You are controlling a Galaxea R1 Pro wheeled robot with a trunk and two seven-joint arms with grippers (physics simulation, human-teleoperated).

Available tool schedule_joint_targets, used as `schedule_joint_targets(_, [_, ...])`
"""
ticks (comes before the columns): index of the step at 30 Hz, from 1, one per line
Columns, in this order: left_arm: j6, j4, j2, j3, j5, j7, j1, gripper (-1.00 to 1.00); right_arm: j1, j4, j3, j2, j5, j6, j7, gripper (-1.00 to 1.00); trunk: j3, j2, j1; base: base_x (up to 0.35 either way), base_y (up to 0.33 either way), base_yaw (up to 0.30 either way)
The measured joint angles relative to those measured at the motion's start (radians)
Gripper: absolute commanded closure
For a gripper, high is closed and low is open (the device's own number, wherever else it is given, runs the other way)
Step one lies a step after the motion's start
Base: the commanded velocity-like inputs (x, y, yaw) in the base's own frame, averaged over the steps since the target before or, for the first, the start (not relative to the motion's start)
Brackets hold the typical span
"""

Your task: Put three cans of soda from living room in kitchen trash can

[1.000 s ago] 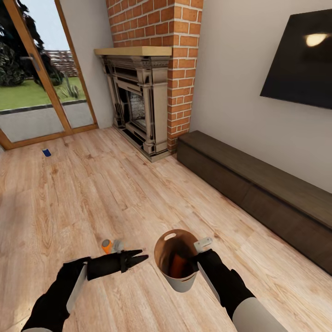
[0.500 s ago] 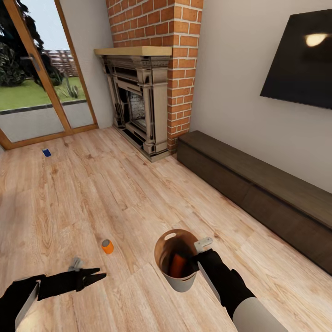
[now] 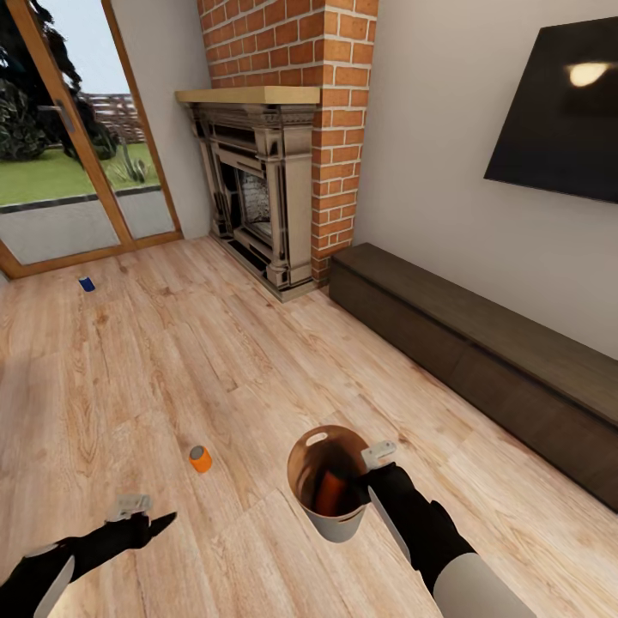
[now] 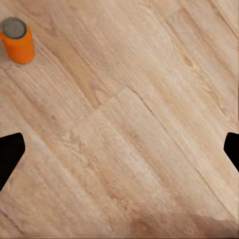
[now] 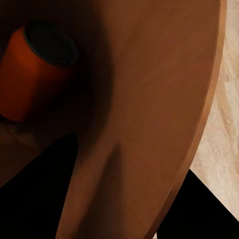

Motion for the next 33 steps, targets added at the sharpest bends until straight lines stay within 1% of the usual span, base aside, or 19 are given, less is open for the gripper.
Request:
schedule_joint_targets(1, [-0.007, 0.001, -0.002, 0.0, 0.0, 0.021, 0.0, -1.0, 0.0, 0.0, 0.0, 0.0, 0.0, 0.0, 0.0, 1.0, 0.0, 0.0, 0.0, 0.0, 0.0, 0.0])
schedule_joint_targets(2, [-0.023, 0.003, -0.007, 0.0, 0.001, 0.065, 0.0, -1.0, 0.0, -0.001, 0.0, 0.0, 0.001, 0.0, 0.0, 1.0, 0.0, 0.0, 0.0, 0.0, 0.0, 0.0])
schedule_joint_targets(5, [-0.05, 0.004, -0.02, 0.0, 0.002, 0.133, 0.0, -1.0, 0.0, -0.001, 0.0, 0.0, 0.001, 0.0, -0.001, 1.0, 0.0, 0.0, 0.0, 0.0, 0.0, 0.0])
schedule_joint_targets(7, [-0.073, 0.005, -0.043, 0.0, 0.002, 0.199, 0.0, -1.0, 0.0, -0.001, 0.0, 0.0, 0.0, 0.0, -0.001, 1.0, 0.0, 0.0, 0.0, 0.0, 0.0, 0.0])
schedule_joint_targets(8, [-0.075, 0.005, -0.046, 0.001, 0.002, 0.207, 0.0, -1.0, 0.0, -0.001, 0.0, 0.0, 0.0, 0.0, -0.001, 1.0, 0.0, 0.0, 0.0, 0.0, 0.0, 0.0])
schedule_joint_targets(11, [-0.081, 0.005, -0.052, 0.002, 0.002, 0.223, 0.0, -1.0, 0.0, -0.001, 0.0, 0.0, 0.001, 0.0, -0.001, 1.0, 0.0, 0.0, 0.0, 0.0, 0.0, 0.0])
schedule_joint_targets(17, [-0.085, 0.005, -0.055, 0.004, 0.002, 0.233, 0.0, -1.0, 0.0, -0.001, 0.0, 0.0, 0.0, 0.0, -0.001, 1.0, 0.002, 0.0, 0.0, 0.0, 0.0, 0.0])
schedule_joint_targets(33, [-0.085, 0.004, -0.056, 0.004, 0.002, 0.234, 0.0, -1.0, 0.0, -0.001, 0.0, 0.0, 0.0, 0.0, 0.0, 1.0, 0.027, 0.0, 0.0, 0.0, 0.0, 0.0])
